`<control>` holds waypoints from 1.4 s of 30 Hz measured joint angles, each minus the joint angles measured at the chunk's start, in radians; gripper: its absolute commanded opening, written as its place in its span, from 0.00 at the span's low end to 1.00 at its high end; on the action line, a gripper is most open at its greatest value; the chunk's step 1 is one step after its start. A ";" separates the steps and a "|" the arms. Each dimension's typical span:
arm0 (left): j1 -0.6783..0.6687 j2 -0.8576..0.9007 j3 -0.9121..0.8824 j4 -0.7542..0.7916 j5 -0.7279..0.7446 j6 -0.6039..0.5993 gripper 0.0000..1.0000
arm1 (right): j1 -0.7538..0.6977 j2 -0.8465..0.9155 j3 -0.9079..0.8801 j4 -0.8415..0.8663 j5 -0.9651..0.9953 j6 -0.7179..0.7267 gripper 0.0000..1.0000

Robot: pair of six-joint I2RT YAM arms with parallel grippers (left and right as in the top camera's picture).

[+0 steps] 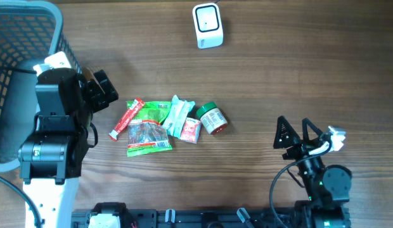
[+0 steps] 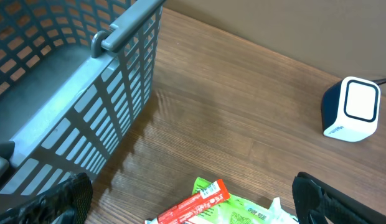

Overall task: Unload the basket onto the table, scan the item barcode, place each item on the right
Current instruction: 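Move the right gripper over the green-capped jar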

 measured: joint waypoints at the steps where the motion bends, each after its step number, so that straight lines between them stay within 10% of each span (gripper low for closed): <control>1: 0.000 0.000 0.000 0.000 0.000 0.000 1.00 | 0.000 0.019 0.053 -0.040 -0.002 -0.001 1.00; 18: 0.000 0.002 0.000 -0.002 0.000 0.000 1.00 | 0.000 0.842 1.181 -1.038 -0.052 -0.142 1.00; 42: 0.000 0.002 0.000 -0.002 0.000 0.000 1.00 | 0.274 1.362 1.241 -1.071 -0.086 -0.197 0.87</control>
